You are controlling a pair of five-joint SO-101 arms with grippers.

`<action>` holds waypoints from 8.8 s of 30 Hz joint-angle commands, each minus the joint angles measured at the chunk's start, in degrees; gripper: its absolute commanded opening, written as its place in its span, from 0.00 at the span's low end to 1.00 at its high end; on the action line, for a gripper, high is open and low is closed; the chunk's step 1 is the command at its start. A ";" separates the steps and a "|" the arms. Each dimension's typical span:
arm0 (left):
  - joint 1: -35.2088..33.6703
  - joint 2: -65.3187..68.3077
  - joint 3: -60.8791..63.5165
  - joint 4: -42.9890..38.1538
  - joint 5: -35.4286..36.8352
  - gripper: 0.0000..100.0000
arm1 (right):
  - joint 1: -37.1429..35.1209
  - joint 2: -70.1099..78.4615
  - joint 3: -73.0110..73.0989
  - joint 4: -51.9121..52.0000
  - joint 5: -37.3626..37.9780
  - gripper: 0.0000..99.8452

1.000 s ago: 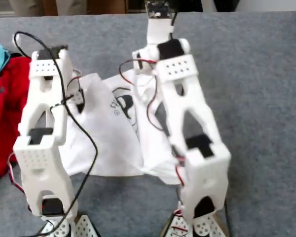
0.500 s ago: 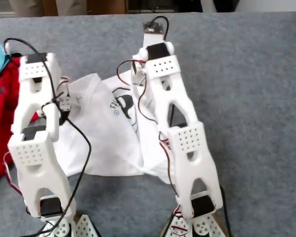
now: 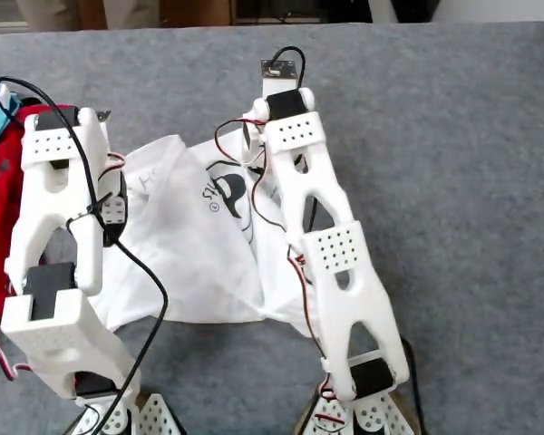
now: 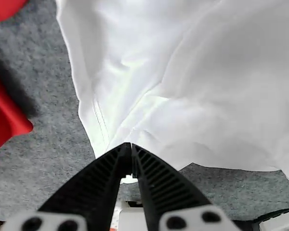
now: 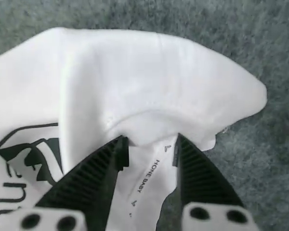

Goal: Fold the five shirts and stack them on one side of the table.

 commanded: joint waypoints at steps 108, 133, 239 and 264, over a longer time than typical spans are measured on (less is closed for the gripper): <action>15.12 54.29 -73.32 -26.20 35.69 0.17 | 27.74 -59.74 61.93 -41.49 9.14 0.21; 19.08 53.93 -91.16 1.23 30.68 0.02 | 28.26 -62.46 59.03 -36.22 9.23 0.21; 20.84 -26.24 6.24 0.97 10.11 0.02 | 3.56 17.27 -8.22 -44.92 9.32 0.11; 20.75 -26.24 5.89 0.97 10.11 0.02 | 11.47 -8.57 -16.57 -27.25 4.66 0.01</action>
